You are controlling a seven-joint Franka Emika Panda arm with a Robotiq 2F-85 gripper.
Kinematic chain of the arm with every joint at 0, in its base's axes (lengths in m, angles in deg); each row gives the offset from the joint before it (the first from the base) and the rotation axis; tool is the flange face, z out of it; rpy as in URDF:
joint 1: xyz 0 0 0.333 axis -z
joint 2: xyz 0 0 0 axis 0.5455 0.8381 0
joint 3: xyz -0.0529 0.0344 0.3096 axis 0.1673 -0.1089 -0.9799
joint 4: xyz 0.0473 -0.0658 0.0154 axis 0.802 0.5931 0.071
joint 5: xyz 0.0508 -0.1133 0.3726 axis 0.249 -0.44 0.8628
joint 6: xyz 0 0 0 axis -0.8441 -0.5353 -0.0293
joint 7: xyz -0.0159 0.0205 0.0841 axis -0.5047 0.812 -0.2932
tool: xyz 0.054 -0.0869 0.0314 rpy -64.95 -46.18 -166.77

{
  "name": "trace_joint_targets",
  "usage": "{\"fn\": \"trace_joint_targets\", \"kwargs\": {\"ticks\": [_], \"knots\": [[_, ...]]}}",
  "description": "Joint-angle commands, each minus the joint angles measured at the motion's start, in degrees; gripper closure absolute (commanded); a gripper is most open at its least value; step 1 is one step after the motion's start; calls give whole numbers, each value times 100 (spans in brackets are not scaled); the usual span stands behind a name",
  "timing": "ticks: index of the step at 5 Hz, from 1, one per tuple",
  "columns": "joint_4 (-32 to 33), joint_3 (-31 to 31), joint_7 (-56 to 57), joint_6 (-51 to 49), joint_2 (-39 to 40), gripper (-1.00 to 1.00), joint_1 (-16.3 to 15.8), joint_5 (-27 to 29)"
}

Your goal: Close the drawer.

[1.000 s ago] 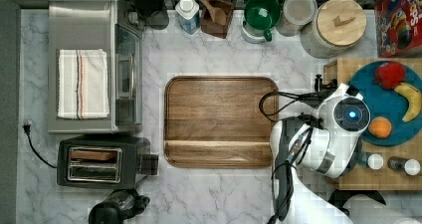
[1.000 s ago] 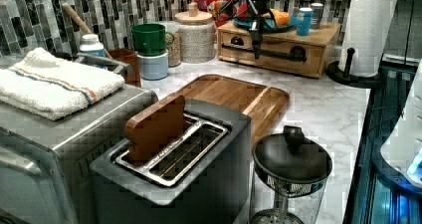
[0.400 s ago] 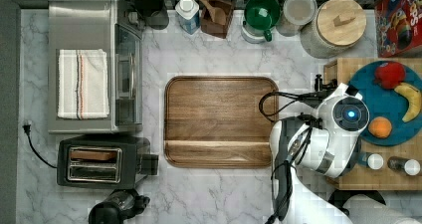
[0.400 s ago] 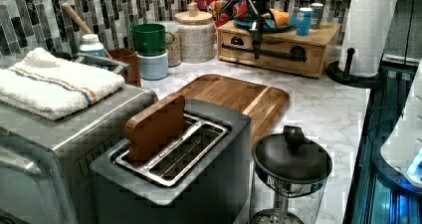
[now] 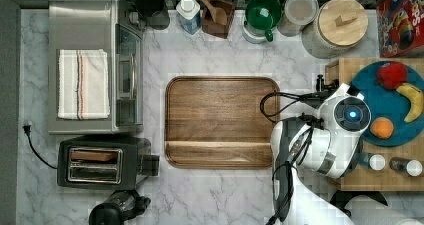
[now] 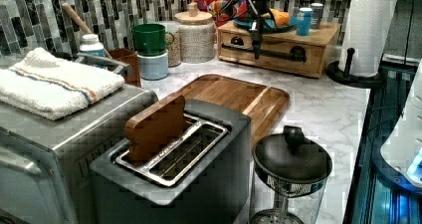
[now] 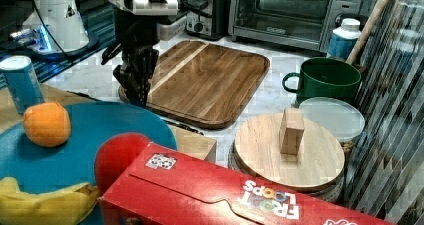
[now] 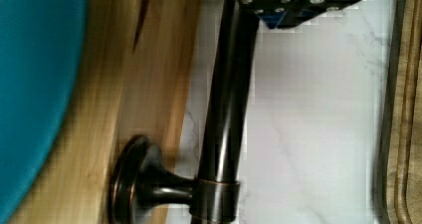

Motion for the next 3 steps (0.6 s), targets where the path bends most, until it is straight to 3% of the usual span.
{"fn": "trace_joint_targets", "kwargs": {"ticks": [1, 3], "knots": [[-534, 491, -189, 117, -243, 100, 303, -157], [-534, 498, -187, 117, -242, 100, 296, -155]]}}
